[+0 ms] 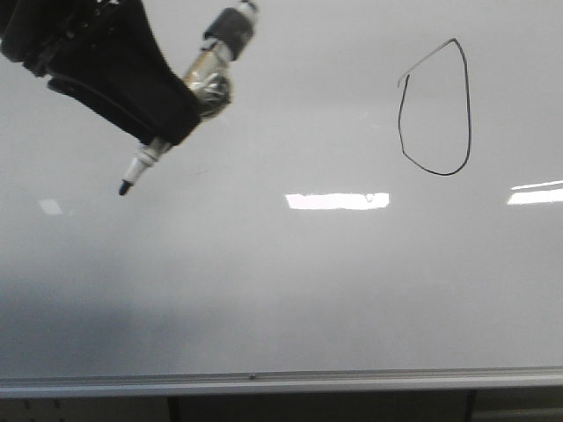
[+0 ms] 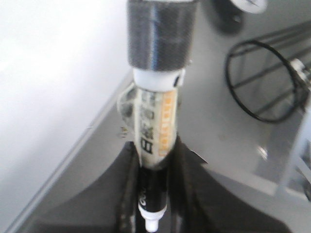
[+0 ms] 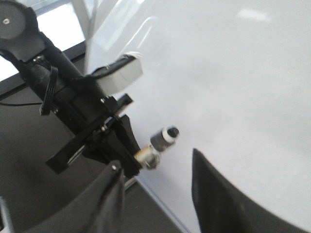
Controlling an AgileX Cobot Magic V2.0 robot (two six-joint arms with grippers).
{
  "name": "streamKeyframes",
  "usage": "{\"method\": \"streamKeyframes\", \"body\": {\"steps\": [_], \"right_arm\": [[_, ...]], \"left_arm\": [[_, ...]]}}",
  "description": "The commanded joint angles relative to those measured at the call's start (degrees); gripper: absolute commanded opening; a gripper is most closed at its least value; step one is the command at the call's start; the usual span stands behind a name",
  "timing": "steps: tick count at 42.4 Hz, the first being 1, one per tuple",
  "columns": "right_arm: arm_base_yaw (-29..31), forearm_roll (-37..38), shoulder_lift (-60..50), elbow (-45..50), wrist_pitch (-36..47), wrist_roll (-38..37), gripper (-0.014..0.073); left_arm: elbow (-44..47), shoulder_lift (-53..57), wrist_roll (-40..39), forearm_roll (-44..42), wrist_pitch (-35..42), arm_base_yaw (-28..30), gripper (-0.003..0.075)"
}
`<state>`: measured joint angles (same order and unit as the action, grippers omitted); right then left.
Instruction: Write number 0 on whiteboard
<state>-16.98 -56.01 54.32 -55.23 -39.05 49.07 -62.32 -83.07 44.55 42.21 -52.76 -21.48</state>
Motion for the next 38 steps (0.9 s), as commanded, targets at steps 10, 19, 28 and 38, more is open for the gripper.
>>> {"method": "streamKeyframes", "body": {"steps": [10,19,28,38], "right_arm": [[0.0,-0.9,-23.6,19.5,20.2,0.3,0.0034],[0.0,-0.9,-36.3,28.6,20.1,0.3,-0.0071],[0.0,-0.9,-42.2,31.3,20.6,0.3,-0.0069],[0.0,-0.9,-42.1,31.3,20.2,0.3,-0.0069]], "left_arm": [[-1.6,1.8,-10.7,-5.3,9.4,16.5,-0.0019],[-1.6,1.8,-10.8,-5.4,10.6,25.0,-0.0019],[-1.6,-2.3,-10.8,-5.6,12.3,26.6,-0.0019],[-1.6,-8.7,-10.8,-7.4,16.9,26.6,-0.0019]]}}
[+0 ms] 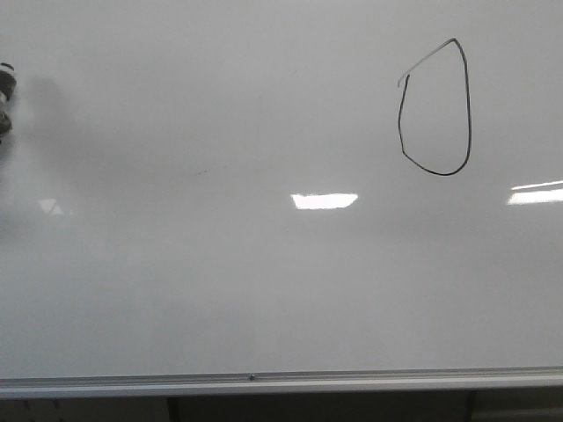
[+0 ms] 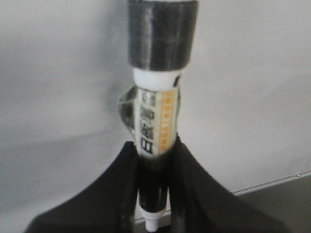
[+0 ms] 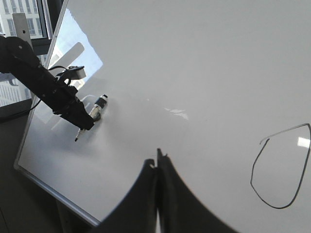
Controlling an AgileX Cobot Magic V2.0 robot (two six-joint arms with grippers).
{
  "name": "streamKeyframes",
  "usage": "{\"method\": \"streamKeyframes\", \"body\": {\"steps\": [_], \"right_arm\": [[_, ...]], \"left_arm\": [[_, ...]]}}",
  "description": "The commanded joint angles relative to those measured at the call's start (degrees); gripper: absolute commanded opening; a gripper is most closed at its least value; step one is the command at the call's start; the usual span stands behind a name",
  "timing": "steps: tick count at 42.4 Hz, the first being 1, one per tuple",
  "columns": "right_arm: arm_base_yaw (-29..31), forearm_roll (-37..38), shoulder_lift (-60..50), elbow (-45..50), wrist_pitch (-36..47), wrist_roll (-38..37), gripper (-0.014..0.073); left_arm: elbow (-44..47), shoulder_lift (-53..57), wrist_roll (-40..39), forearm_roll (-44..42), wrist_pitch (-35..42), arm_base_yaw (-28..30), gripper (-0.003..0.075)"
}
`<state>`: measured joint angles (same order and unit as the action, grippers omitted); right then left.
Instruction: Write number 0 on whiteboard
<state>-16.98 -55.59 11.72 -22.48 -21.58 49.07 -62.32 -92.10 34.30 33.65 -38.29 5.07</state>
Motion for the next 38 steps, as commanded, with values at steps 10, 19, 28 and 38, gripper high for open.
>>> {"method": "streamKeyframes", "body": {"steps": [10,19,28,38], "right_arm": [[0.0,-1.3,0.5,-1.5,2.6,0.3,-0.0069],[0.0,-1.3,0.5,-1.5,2.5,0.3,-0.0069],[0.0,-1.3,0.5,-1.5,2.5,0.3,-0.0069],[0.0,-1.3,0.5,-1.5,2.9,0.3,-0.0069]], "left_arm": [[-1.6,-4.1,-0.6,1.4,7.6,-0.1,-0.0019],[-1.6,-5.3,-0.6,1.8,9.9,-0.1,-0.0003],[-1.6,-5.3,-0.6,1.8,10.0,-0.1,0.0236],[-1.6,-4.2,-0.6,1.4,9.4,-0.1,0.062]]}}
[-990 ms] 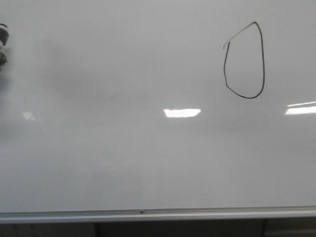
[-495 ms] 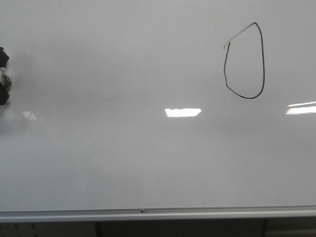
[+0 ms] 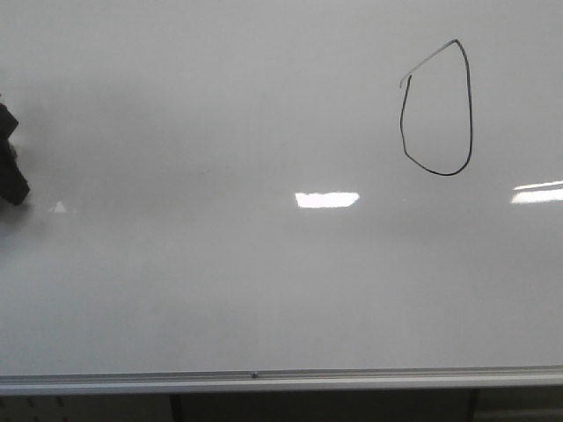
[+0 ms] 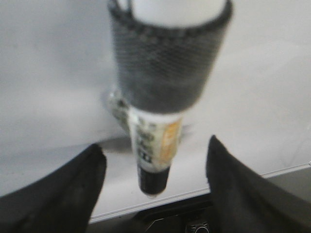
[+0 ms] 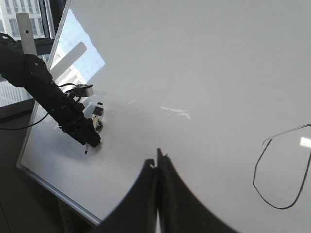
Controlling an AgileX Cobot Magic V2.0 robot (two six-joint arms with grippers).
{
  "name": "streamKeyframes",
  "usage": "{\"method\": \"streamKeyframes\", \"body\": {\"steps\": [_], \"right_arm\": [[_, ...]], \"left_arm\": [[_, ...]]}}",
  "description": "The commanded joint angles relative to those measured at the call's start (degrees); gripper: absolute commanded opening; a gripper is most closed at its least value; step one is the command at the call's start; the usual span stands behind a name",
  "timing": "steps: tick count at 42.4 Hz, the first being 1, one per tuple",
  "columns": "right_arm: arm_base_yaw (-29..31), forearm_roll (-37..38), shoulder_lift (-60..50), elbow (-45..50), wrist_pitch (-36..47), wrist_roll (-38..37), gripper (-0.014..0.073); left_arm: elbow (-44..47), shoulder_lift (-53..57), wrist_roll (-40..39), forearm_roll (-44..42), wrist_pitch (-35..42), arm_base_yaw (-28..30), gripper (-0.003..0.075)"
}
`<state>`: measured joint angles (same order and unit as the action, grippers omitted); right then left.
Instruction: Write number 0 on whiteboard
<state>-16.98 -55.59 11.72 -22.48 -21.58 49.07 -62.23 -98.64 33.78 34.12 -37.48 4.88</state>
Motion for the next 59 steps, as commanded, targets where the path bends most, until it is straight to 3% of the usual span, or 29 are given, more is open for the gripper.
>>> {"method": "streamKeyframes", "body": {"steps": [1,4,19,24,36,41,48,59], "right_arm": [[0.0,-1.3,0.5,-1.5,3.0,0.3,-0.0069],[0.0,-1.3,0.5,-1.5,3.0,0.3,-0.0069],[0.0,-1.3,0.5,-1.5,3.0,0.3,-0.0069],[0.0,-1.3,0.5,-1.5,3.0,0.3,-0.0069],[0.0,-1.3,0.5,-1.5,3.2,0.3,-0.0069],[0.0,-1.3,0.5,-1.5,3.2,0.3,-0.0069],[0.0,-1.3,0.5,-1.5,3.1,0.3,-0.0069],[0.0,-1.3,0.5,-1.5,2.9,0.3,-0.0069]], "left_arm": [[-1.6,2.6,-0.1,0.9,8.6,0.1,0.0643],[-1.6,4.0,-0.1,0.5,7.7,0.1,0.068],[-1.6,16.3,-0.1,-0.9,-0.1,0.1,0.0666],[-0.9,21.2,-0.1,-0.9,-0.5,0.1,0.0568],[4.2,32.1,0.2,0.2,-2.7,0.1,0.0118],[8.1,36.6,0.3,0.6,-2.8,0.1,-0.001],[14.9,43.1,0.8,1.9,-0.6,0.1,-0.002],[27.9,58.8,10.1,12.3,7.5,0.1,-0.002]]}}
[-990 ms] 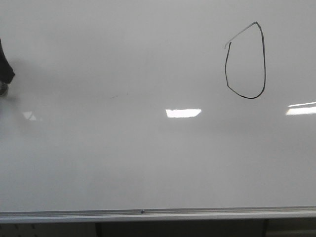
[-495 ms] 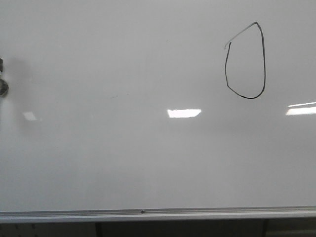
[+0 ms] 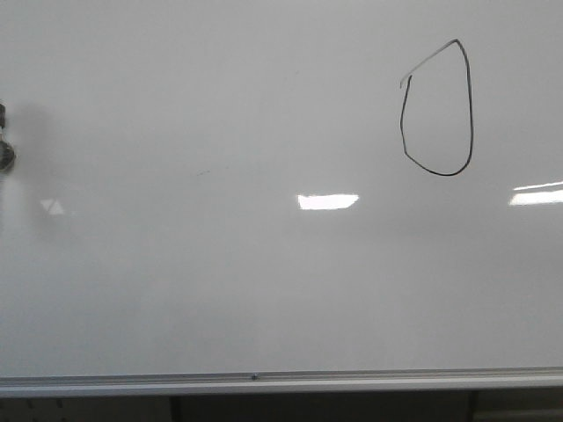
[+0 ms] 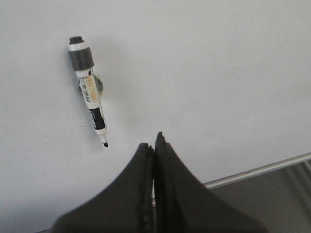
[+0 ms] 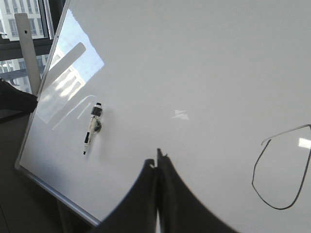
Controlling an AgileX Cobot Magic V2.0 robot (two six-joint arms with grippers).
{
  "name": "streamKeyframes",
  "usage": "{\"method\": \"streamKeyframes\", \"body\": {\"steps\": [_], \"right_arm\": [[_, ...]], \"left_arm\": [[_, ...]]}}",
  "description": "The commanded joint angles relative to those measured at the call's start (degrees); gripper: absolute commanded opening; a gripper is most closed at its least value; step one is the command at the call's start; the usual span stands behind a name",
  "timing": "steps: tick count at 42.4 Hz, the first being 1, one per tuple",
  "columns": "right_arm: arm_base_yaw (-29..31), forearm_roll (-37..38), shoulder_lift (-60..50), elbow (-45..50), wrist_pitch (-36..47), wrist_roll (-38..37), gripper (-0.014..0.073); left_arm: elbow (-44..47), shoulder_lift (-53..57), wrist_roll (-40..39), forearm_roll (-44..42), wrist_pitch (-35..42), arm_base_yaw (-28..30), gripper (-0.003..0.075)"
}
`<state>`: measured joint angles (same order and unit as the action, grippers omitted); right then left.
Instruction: Write number 0 on whiteboard
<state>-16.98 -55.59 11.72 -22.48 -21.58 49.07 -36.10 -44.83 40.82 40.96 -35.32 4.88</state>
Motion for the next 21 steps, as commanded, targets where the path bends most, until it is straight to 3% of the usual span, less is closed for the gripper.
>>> {"method": "streamKeyframes", "body": {"steps": [1,10,21], "right_arm": [[0.0,-1.3,0.5,-1.5,2.9,0.3,-0.0069],[0.0,-1.3,0.5,-1.5,2.9,0.3,-0.0069],[0.0,-1.3,0.5,-1.5,2.9,0.3,-0.0069]], "left_arm": [[2.7,6.4,3.8,5.9,5.8,0.1,-0.0019],[10.1,21.0,4.6,6.7,7.0,0.1,-0.002],[11.5,31.3,4.5,11.3,6.6,0.1,-0.002]]}}
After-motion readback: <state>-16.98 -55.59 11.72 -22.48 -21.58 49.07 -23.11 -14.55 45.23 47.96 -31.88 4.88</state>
